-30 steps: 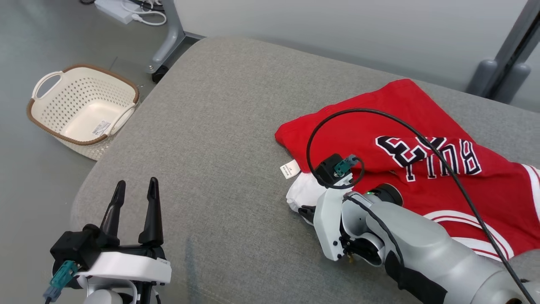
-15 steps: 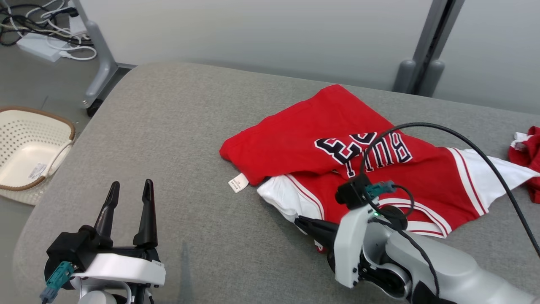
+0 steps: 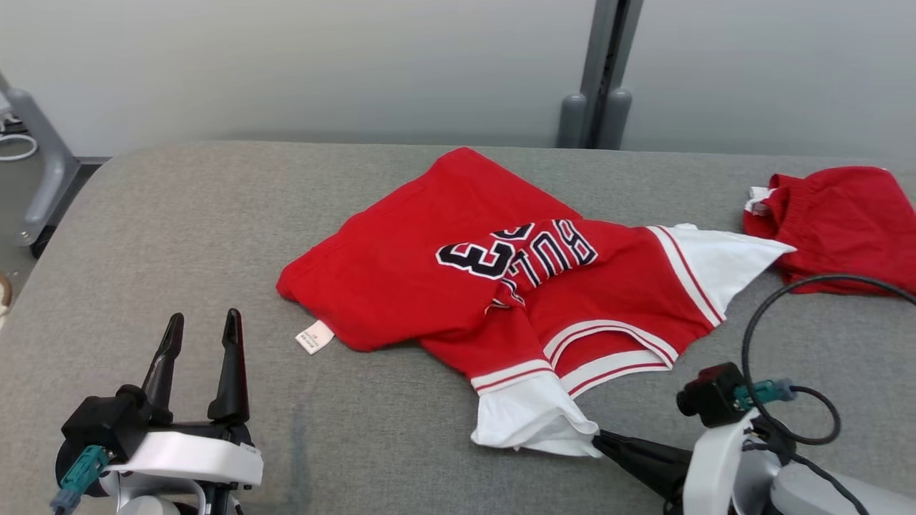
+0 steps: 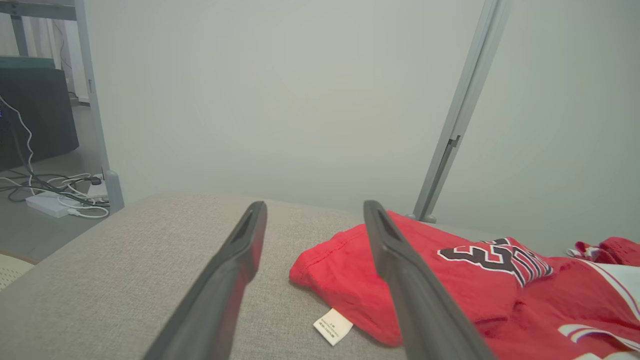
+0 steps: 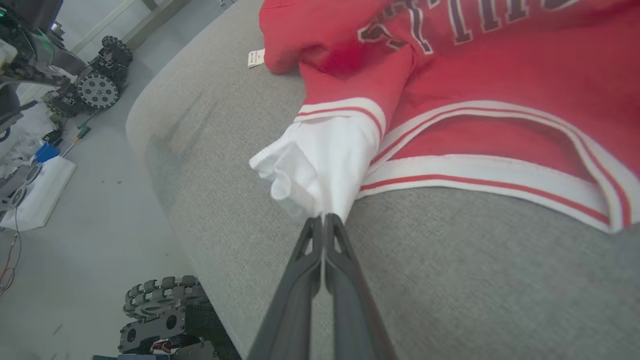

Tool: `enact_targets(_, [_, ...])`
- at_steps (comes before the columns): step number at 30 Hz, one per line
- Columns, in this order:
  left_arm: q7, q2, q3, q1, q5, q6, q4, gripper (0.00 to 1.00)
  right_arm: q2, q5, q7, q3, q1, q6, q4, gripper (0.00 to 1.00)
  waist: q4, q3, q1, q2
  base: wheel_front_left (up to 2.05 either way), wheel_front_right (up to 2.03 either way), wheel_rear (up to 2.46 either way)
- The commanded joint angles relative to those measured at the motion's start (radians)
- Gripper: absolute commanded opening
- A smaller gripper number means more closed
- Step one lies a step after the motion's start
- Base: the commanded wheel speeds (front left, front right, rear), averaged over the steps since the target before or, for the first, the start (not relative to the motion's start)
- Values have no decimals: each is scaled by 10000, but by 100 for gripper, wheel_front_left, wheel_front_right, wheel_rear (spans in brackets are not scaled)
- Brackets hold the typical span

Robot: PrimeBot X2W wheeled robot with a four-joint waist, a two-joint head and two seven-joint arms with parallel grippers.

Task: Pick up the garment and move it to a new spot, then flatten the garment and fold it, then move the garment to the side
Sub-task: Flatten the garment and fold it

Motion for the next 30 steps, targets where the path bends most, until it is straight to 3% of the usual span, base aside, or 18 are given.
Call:
enact_targets(1, [-13,36,51,-6,-27,53,22,100,-386,71,39,-49,279,6,-361,0,-422,8,0,-1,0,0,0])
enact_targets(10, [-9,178,171,143,-102,172,48,100,-2125,486,227,-325,1022,4,-1890,0,-1228,166,0,-1,0,0,0])
enact_targets(17, [46,270,258,309,-174,303,-22,100,-3529,262,-24,-1091,1438,4,-1592,0,-1747,328,0,-1,0,0,0])
enact_targets(24, [160,237,120,352,-250,351,-41,100,-3676,-74,-305,-1963,1672,4,-820,0,-1930,396,0,-1,0,0,0])
enact_targets(30, [229,211,-43,356,-273,367,10,100,-3161,-534,-251,-2284,1873,4,-55,0,-1820,318,0,-1,0,0,0])
